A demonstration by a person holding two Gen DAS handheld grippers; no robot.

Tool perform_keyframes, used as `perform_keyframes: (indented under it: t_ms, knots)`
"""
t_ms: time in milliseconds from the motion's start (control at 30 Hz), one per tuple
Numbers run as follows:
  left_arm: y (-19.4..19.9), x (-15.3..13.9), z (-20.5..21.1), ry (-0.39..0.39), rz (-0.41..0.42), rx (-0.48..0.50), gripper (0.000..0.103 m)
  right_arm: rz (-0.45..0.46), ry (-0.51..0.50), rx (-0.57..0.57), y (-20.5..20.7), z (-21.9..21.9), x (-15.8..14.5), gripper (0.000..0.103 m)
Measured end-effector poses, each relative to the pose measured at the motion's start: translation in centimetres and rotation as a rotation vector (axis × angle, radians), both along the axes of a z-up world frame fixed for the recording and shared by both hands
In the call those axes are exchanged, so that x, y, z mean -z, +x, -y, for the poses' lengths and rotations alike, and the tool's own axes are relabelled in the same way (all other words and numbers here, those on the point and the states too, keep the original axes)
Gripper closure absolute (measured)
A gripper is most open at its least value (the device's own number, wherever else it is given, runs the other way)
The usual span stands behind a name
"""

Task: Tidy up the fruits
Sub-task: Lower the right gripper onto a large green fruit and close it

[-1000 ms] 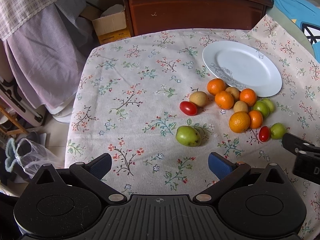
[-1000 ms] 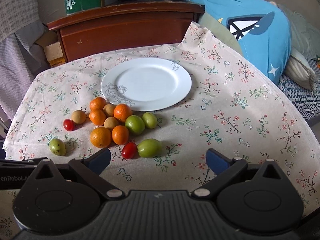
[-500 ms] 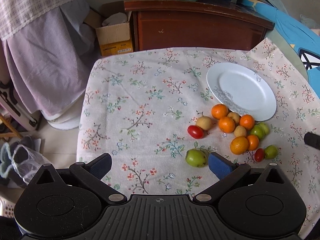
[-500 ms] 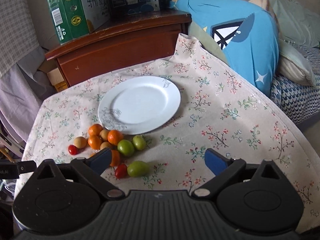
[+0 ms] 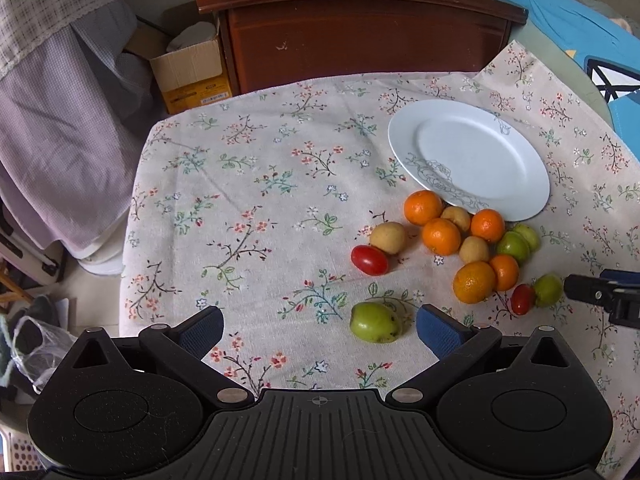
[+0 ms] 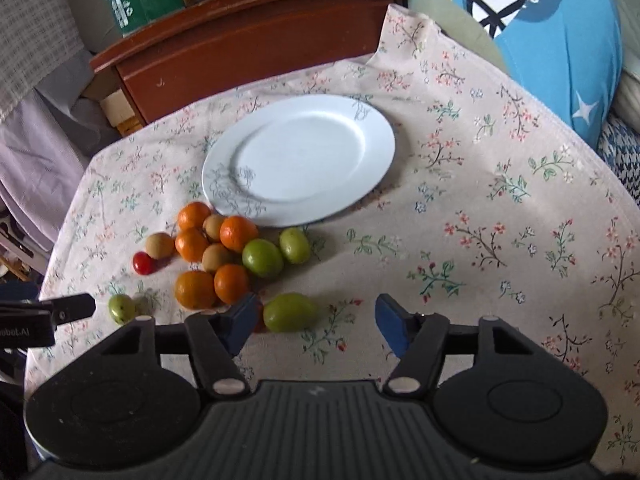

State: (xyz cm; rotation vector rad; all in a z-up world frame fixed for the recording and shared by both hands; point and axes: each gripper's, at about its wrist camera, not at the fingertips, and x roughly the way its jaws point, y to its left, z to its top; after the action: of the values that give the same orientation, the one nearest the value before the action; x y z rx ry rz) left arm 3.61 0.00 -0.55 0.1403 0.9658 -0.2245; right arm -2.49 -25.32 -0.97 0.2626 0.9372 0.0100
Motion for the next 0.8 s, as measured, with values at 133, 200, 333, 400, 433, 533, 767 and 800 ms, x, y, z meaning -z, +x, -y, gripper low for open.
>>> perform_keyframes:
  t_ms: [133,200,333,400,433,533,767,800]
  knots:
    - [-0.1,0.7,0.9,-0.009,0.000,0.018,0.001,0.001,-0.011,-0.029,-0.2,-0.6,0.7,0.044]
    - [0.0,1.0,1.4,-0.008,0.005,0.036,0.001,0.007,-0.018,-0.040,0.0,-0.9,0.9,0.050]
    - [0.2,1.8,2.1,0.012,0.004,0.044,0.002,-0.004,-0.023,-0.069,0.2,-1.5,1.5,0.056]
    - [0.1,2.0,2.2,0.018,0.006,0.051,0.003,-0.006,-0.036,-0.080,0.4,-1.7,1.9,0.059]
    - [0.2,2.2,2.2,0.017,0.007,0.056,0.004,-0.006,-0.031,-0.081,0.4,-1.8,2.0,0.060]
    - [0.4,2.6,2.2,0.006,-0.002,0.056,0.009,-0.001,-0.016,-0.091,0.5,-1.8,2.1,0.065]
    - [0.5,3.5,2.6,0.001,-0.013,0.078,0.038,0.017,-0.010,-0.099,0.6,-1.9,2.2,0.070]
    - [0.6,3.6,2.5,-0.003,-0.018,0.079,0.045,0.019,-0.008,-0.099,0.6,-1.9,2.3,0.070]
